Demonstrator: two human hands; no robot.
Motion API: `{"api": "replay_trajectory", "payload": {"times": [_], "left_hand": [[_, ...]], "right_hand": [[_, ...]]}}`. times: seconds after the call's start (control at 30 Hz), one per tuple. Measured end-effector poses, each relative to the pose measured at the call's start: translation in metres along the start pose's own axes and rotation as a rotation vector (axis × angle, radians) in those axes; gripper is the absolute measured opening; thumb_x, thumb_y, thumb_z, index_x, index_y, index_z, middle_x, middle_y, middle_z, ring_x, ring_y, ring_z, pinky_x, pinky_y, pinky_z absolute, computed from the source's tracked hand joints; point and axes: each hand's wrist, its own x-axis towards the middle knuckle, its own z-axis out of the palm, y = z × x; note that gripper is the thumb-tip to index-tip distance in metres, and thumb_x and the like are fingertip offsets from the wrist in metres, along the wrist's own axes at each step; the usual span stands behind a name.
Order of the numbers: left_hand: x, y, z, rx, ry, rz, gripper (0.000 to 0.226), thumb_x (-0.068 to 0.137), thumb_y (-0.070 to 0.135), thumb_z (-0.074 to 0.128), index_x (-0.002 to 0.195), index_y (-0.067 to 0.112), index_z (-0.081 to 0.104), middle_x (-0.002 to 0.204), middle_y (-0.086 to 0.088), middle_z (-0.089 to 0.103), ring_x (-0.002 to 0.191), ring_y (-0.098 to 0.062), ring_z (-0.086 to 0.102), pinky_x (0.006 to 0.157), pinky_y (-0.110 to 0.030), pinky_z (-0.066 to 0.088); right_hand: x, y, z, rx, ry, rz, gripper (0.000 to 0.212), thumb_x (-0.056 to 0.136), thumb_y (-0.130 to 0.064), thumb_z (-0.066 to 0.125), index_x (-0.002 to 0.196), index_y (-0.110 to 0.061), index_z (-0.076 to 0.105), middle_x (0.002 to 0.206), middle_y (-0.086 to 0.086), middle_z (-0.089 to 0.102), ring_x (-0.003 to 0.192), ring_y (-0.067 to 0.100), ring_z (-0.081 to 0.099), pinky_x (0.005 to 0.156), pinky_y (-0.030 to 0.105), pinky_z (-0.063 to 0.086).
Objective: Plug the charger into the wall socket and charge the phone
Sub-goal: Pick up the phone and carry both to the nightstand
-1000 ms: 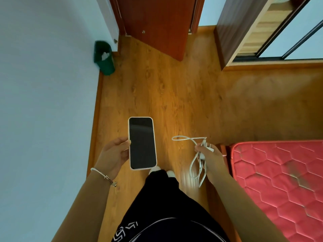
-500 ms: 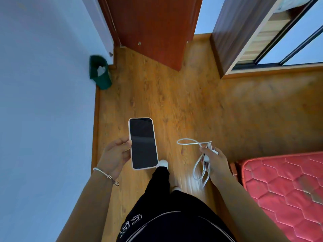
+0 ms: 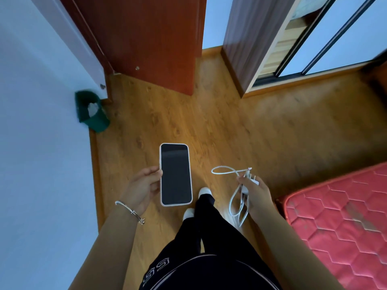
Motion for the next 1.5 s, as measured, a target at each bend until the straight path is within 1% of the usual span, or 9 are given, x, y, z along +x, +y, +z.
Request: {"api": "replay_trajectory", "payload": {"times": [0.17,0.37,0.43,0.53,0.63,0.83,1.07,1.27,1.5], "left_hand": [[0.028,0.022,0.017,0.015,0.004,0.001,0.031,0.093,0.002,0.048,0.124,0.0,0.05,0.096,-0.009,0.065,0.086,-0.024,0.061,0.09,-0.041,0.046],[0.063,0.057,0.045,0.038,0.031,0.013,0.032,0.093,0.005,0.048,0.126,0.0,0.051,0.107,-0.013,0.065,0.099,-0.03,0.061,0.099,-0.049,0.042],[0.075,0.069,0.056,0.043,0.039,0.018,0.029,0.093,0.004,0.048,0.122,0.003,0.053,0.11,-0.014,0.064,0.099,-0.029,0.062,0.095,-0.045,0.045],[0.094,0.084,0.072,0.051,0.017,0.022,0.019,0.094,0.004,0.047,0.108,0.008,0.058,0.099,-0.008,0.067,0.088,-0.022,0.064,0.08,-0.035,0.049],[0.111,0.098,0.086,0.053,-0.008,0.018,0.018,0.094,0.004,0.046,0.099,0.012,0.061,0.097,-0.007,0.068,0.087,-0.022,0.064,0.081,-0.035,0.048],[0.145,0.131,0.108,0.076,-0.034,0.0,0.02,0.094,0.005,0.048,0.109,0.008,0.061,0.103,-0.008,0.068,0.094,-0.024,0.064,0.09,-0.041,0.047],[0.211,0.19,0.139,0.16,-0.079,0.002,0.028,0.093,0.001,0.047,0.12,0.001,0.054,0.111,-0.016,0.062,0.087,-0.023,0.061,0.082,-0.035,0.048],[0.267,0.243,0.174,0.301,-0.213,0.006,0.021,0.092,0.002,0.05,0.111,0.006,0.058,0.1,-0.009,0.068,0.087,-0.02,0.065,0.08,-0.033,0.05],[0.304,0.266,0.247,0.371,-0.366,-0.055,0.015,0.091,0.0,0.049,0.095,0.008,0.061,0.076,-0.001,0.074,0.061,-0.01,0.07,0.07,-0.03,0.05]], "right_hand": [[0.026,-0.025,0.009,0.02,-0.018,0.021,0.009,0.077,-0.007,0.069,0.074,-0.013,0.063,0.058,-0.001,0.054,0.053,0.012,0.05,0.051,0.025,0.042],[0.065,-0.069,0.017,0.041,-0.012,0.02,0.013,0.077,-0.007,0.069,0.071,-0.015,0.061,0.061,0.002,0.053,0.056,0.015,0.049,0.053,0.028,0.041],[0.077,-0.082,0.018,0.047,-0.011,0.029,0.012,0.077,-0.007,0.07,0.073,-0.015,0.062,0.062,0.002,0.054,0.057,0.015,0.05,0.054,0.028,0.042],[0.098,-0.1,0.018,0.035,-0.01,0.032,0.01,0.076,-0.01,0.071,0.074,-0.016,0.064,0.056,-0.002,0.057,0.054,0.012,0.052,0.052,0.027,0.044],[0.117,-0.115,0.017,0.026,0.003,0.022,0.009,0.075,-0.012,0.072,0.073,-0.017,0.065,0.05,-0.006,0.058,0.05,0.01,0.052,0.05,0.026,0.043],[0.146,-0.136,0.025,0.056,0.055,0.05,0.008,0.076,-0.015,0.073,0.075,-0.017,0.066,0.051,-0.005,0.06,0.049,0.011,0.054,0.049,0.026,0.045],[0.185,-0.164,0.049,0.184,0.166,0.023,0.011,0.078,-0.009,0.07,0.073,-0.013,0.061,0.052,0.002,0.056,0.047,0.016,0.05,0.049,0.03,0.042],[0.205,-0.181,0.061,0.36,0.291,0.051,0.012,0.076,-0.008,0.069,0.07,-0.015,0.061,0.046,-0.002,0.056,0.044,0.013,0.051,0.049,0.028,0.042],[0.214,-0.198,0.038,0.581,0.419,0.059,0.009,0.078,-0.008,0.067,0.074,-0.012,0.06,0.049,-0.001,0.055,0.04,0.009,0.05,0.042,0.022,0.041]]}}
